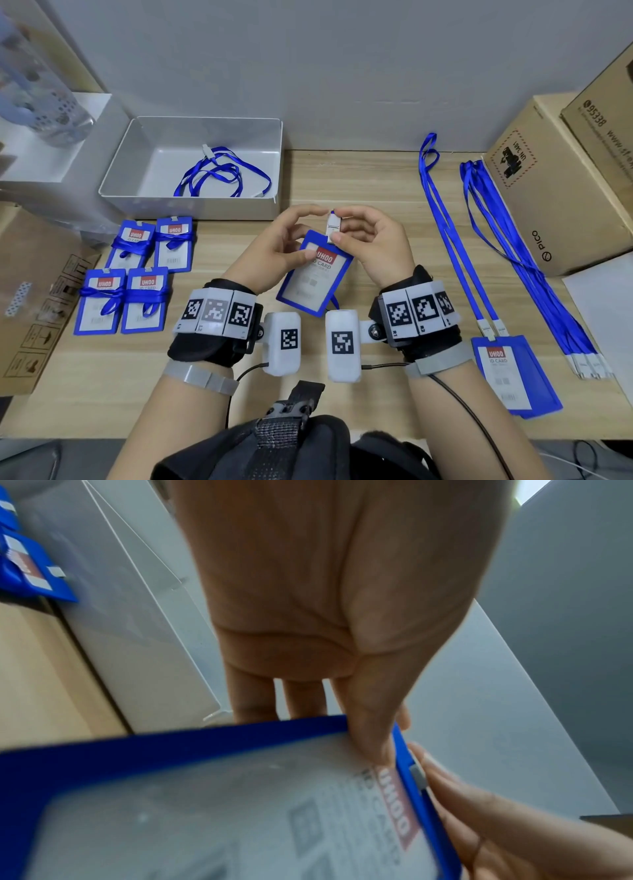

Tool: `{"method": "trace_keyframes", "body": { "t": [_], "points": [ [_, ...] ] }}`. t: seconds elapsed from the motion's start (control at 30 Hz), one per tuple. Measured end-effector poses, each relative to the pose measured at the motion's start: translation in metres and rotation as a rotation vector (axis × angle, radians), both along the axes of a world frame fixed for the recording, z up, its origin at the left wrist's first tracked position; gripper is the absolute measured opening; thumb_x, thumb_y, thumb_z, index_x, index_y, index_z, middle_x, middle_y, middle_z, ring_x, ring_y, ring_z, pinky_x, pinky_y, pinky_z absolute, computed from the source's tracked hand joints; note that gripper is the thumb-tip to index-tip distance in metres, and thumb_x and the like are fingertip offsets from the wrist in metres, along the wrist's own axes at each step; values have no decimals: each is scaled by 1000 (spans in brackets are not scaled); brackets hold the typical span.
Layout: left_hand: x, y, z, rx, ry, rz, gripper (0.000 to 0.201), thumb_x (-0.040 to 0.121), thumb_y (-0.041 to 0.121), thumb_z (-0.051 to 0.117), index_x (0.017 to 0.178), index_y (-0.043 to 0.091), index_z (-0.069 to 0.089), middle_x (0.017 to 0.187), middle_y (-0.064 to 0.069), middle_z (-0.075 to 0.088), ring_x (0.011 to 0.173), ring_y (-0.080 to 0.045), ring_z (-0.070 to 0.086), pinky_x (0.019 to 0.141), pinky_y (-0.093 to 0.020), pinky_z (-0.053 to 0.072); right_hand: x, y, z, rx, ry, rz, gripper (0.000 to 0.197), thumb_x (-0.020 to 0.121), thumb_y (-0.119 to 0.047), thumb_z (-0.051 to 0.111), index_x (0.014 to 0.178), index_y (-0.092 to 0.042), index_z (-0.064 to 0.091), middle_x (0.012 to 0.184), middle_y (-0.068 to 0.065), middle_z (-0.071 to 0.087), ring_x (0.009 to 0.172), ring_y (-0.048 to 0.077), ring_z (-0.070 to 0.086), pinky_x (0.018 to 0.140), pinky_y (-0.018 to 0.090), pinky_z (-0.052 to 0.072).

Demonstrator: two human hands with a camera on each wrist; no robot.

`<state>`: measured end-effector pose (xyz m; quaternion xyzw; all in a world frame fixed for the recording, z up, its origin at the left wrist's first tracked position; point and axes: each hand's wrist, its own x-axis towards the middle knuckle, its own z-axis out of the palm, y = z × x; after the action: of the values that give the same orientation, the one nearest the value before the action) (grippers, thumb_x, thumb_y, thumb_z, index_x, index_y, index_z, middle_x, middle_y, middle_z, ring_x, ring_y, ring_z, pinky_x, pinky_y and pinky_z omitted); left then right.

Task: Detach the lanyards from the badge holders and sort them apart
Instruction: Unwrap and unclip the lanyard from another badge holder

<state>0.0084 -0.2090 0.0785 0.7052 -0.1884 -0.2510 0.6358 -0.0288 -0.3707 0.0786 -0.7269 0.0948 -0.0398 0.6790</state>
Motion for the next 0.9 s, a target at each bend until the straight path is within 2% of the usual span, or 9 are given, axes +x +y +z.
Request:
{"method": "trace_keyframes", "body": {
  "t": [0.1, 0.17, 0.23, 0.37, 0.43, 0.53, 0.67, 0.8, 0.9],
  "points": [
    [-3, -3, 3, 23, -38, -36, 58, 85, -13, 50, 116, 35, 50, 106, 11, 59, 95, -7, 59, 80, -23, 53, 0, 3, 1, -40, -49, -29, 37, 73, 4, 69, 82, -29, 55, 78, -5, 63, 72, 6, 60, 69, 15, 49],
    [-3, -4, 2, 28, -44, -44, 56, 84, -13, 50, 114, 34, 54, 109, 18, 59, 100, -7, 57, 86, -26, 52, -1, 5, 0, -72, -69, -60, 37, 71, 4, 70, 77, -28, 52, 78, -6, 63, 74, 9, 60, 68, 14, 47],
    [-5, -5, 1, 27, -36, -28, 55, 84, -14, 49, 112, 33, 55, 114, 17, 58, 99, -4, 58, 88, -28, 52, -1, 5, 0, -145, -79, -81, 35, 71, 1, 71, 74, -28, 51, 77, -8, 62, 73, 8, 60, 66, 11, 45],
    [-6, -7, 2, 25, -41, 0, 59, 84, -15, 49, 114, 36, 53, 118, 18, 56, 102, -7, 58, 89, -30, 52, -4, 7, 1, -296, -89, -89, 32, 72, -6, 72, 70, -33, 55, 78, -17, 62, 74, 5, 61, 68, 14, 49],
    [-6, -8, 3, 26, -40, 7, 60, 83, -15, 50, 116, 36, 52, 114, 20, 57, 102, -7, 58, 88, -29, 52, -4, 8, 2, -357, -98, -100, 25, 73, -9, 71, 72, -31, 59, 78, -18, 63, 77, 6, 62, 72, 19, 51],
    [-7, -8, 3, 28, -40, 20, 60, 83, -14, 51, 118, 34, 50, 109, 21, 56, 99, -7, 57, 83, -24, 52, -4, 8, 2, -476, -122, -111, 10, 75, -16, 70, 82, -22, 66, 83, -10, 66, 81, 11, 63, 75, 25, 50],
    [-6, -8, 4, 36, -33, 36, 59, 83, -14, 52, 122, 30, 47, 104, 21, 54, 99, -8, 54, 83, -23, 51, -3, 5, 3, -565, -149, -87, 11, 75, -21, 70, 87, -19, 68, 87, -7, 67, 80, 12, 61, 75, 27, 49],
    [-8, -10, 4, 51, -46, 21, 61, 83, -15, 50, 126, 29, 44, 108, 23, 53, 100, -5, 53, 87, -26, 50, 1, 6, 3, -529, -91, -59, 13, 74, -14, 68, 83, -21, 62, 86, -11, 58, 82, 14, 61, 85, 40, 48],
    [-9, -11, 2, 48, -32, 14, 63, 83, -16, 49, 126, 31, 43, 111, 21, 54, 96, 1, 55, 80, -19, 52, 1, 9, 1, -512, -48, -20, 23, 75, -10, 65, 74, -28, 50, 83, -17, 50, 90, 18, 59, 90, 46, 44]
  ]
}}
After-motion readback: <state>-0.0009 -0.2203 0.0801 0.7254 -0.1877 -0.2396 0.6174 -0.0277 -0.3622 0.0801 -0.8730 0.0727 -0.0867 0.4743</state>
